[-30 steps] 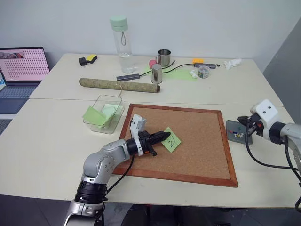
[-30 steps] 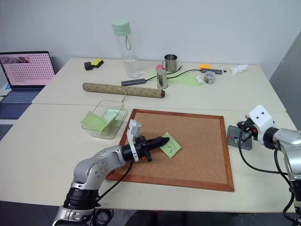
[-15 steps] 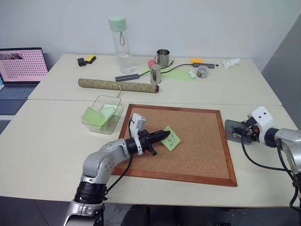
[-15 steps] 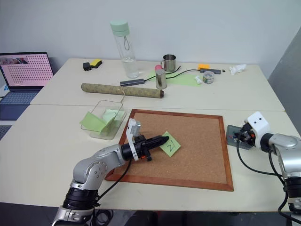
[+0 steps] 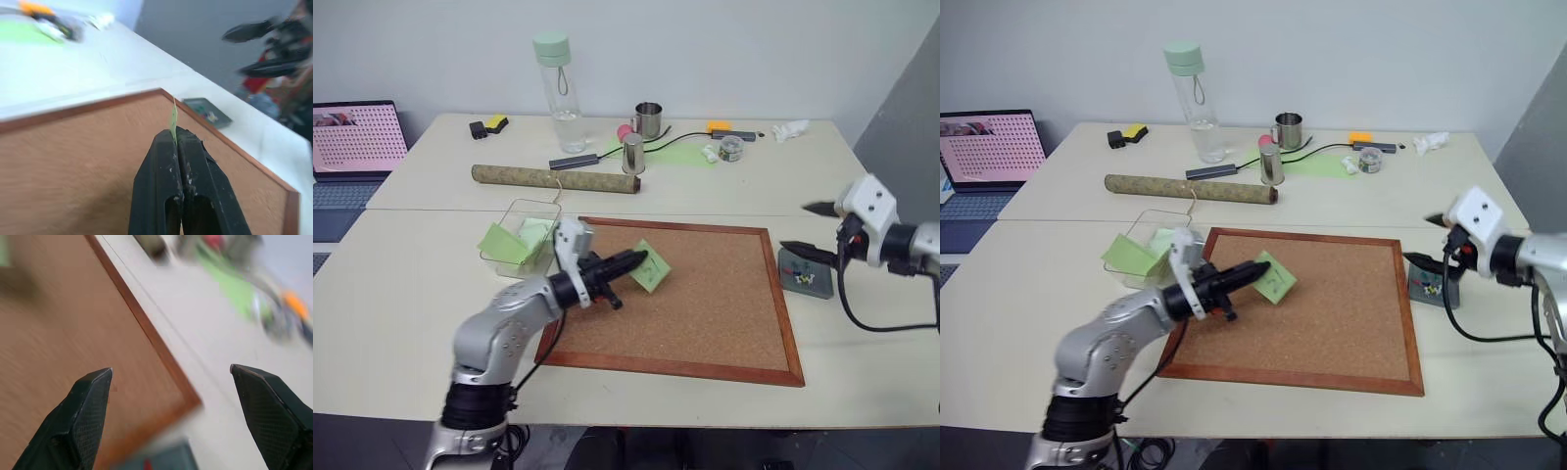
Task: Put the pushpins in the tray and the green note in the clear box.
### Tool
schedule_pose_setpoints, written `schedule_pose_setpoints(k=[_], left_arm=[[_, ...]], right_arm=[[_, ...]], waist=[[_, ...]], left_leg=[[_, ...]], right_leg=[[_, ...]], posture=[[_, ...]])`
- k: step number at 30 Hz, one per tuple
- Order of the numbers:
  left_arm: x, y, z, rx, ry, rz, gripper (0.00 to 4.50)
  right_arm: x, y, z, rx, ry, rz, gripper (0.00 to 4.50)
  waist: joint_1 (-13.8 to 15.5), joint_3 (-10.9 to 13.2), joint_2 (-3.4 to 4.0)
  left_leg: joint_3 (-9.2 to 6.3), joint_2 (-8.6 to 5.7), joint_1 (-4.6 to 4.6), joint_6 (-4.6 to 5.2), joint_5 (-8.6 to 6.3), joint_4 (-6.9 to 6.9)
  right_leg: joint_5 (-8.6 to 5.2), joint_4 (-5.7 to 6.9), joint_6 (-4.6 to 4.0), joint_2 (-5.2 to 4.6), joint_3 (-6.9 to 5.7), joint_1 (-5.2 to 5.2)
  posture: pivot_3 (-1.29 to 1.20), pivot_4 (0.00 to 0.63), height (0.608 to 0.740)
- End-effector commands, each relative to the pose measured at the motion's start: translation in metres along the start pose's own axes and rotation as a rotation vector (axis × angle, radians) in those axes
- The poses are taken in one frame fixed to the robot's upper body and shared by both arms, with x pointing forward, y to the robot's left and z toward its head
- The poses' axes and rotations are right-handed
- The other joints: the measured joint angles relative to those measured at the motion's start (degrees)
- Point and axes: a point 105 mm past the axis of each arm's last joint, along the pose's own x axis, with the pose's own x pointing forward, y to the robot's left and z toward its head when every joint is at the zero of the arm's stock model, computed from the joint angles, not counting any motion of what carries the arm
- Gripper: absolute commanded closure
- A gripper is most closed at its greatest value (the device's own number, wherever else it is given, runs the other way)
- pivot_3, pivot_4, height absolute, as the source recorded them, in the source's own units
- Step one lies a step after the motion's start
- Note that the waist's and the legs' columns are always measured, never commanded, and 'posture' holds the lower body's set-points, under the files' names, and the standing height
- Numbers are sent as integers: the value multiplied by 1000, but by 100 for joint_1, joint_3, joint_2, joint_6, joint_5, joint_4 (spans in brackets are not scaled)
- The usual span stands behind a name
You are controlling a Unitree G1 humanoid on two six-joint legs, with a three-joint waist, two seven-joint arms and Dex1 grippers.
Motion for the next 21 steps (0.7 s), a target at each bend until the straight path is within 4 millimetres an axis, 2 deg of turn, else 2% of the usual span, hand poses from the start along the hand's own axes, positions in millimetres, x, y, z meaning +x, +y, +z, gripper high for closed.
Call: schedule_pose_setpoints(k=[1,3,6,10,16,21], left_arm=[[-23,10,41,85,-102,94,4500],[-35,21,56,107,-140,163,4500],[-61,50,78,165,-185,336,4500],[-79,77,85,248,-154,500,4500],[-82,109,77,347,-63,650,4500],[-75,121,73,373,-22,668,4500]], right_arm=[[-1,13,55,-15,-185,134,459],[1,18,69,-2,-232,180,459],[5,28,81,24,-279,259,459],[12,30,82,27,-287,279,459],[18,36,83,33,-296,308,459],[19,37,83,30,-299,315,459]], waist=[[13,1,-2],[30,3,-6],[59,5,-10],[67,5,-9],[106,5,-9],[141,5,-9]], left_leg=[[-1,-1,-1,0,0,1],[-5,-1,-5,1,-1,4],[-16,-1,-16,4,-2,10],[-17,-2,-21,3,-2,11],[-18,-4,-24,2,-1,11],[-18,-4,-31,0,0,12]], right_leg=[[0,-3,0,0,0,1],[0,-6,0,-1,-1,2],[1,-11,-1,-1,-9,-2],[1,-14,-1,-2,-10,-6],[1,-12,-2,-4,-11,-9],[2,-13,-3,-5,-11,-16]], posture=[[0,150,740],[0,150,740],[0,150,740],[0,150,740],[0,150,740],[0,150,740]])
